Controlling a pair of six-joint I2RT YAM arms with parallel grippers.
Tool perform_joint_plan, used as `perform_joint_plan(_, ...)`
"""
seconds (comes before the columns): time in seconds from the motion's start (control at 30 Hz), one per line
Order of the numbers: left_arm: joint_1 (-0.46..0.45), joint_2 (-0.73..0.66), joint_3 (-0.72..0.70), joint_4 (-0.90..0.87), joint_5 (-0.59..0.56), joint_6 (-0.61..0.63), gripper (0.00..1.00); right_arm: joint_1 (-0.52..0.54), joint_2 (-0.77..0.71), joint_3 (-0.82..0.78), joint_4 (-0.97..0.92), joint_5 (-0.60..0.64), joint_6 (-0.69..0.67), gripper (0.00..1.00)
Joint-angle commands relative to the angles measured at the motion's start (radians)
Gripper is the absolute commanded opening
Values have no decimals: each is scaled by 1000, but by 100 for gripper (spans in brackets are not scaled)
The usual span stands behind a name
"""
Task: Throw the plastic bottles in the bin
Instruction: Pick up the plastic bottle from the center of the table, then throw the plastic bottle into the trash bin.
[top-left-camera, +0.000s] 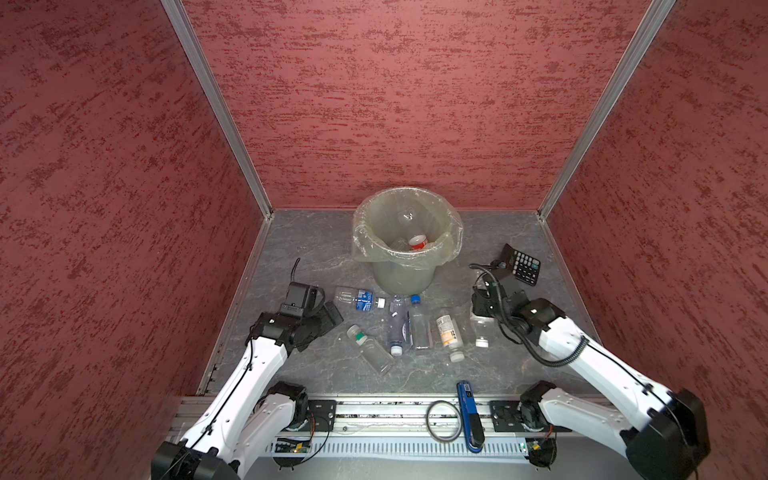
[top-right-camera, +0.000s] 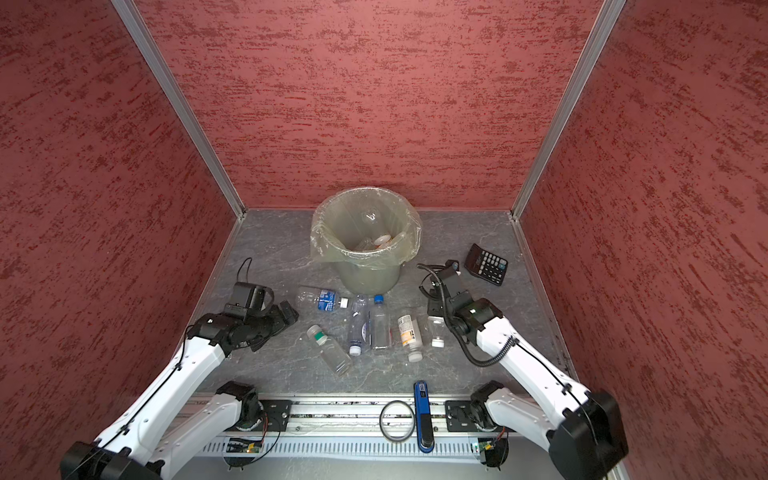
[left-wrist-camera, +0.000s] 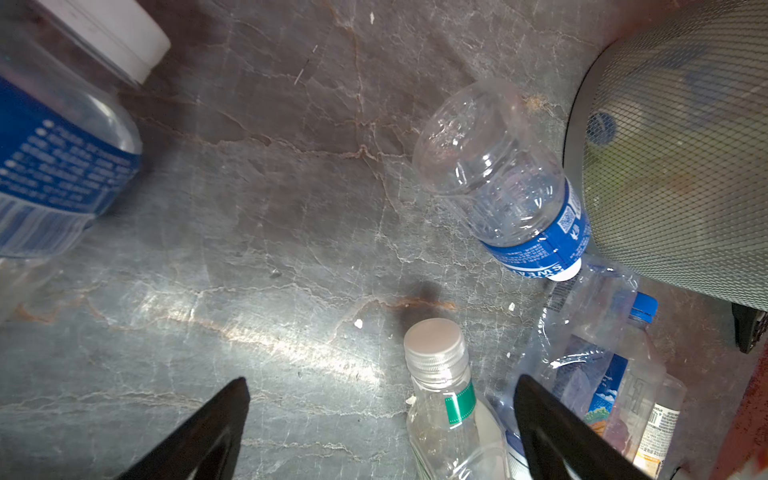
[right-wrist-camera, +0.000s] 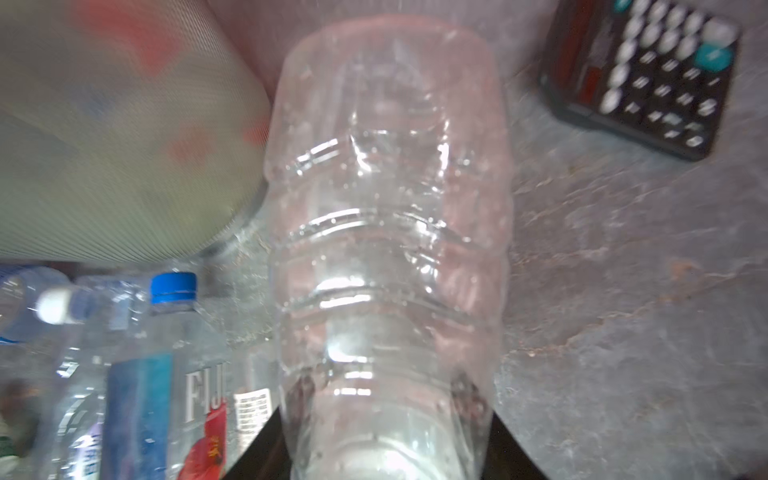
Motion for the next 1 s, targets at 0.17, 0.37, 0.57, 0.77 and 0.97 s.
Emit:
perform_joint_plan(0.17,-20,13,27,-10,-23,-3,99,17,-337,95,18,-62,-55,54)
perform_joint_plan(0.37,-40,24,23,0,-29,-27,99,19,-416,246,112,-126,-129,54)
perform_joint_plan(0.57,-59,32,46,-17,-45,-25,99,18,-303,433,167,-155,-132,54)
perform_joint_plan(0.77,-62,23,49,-26,-47,-21,100,19,-159,559,221,-164,-148,53)
perform_joint_plan(0.97,-66,11,36,-18,-40,-24,99,19,135,797,294,-204,-153,55)
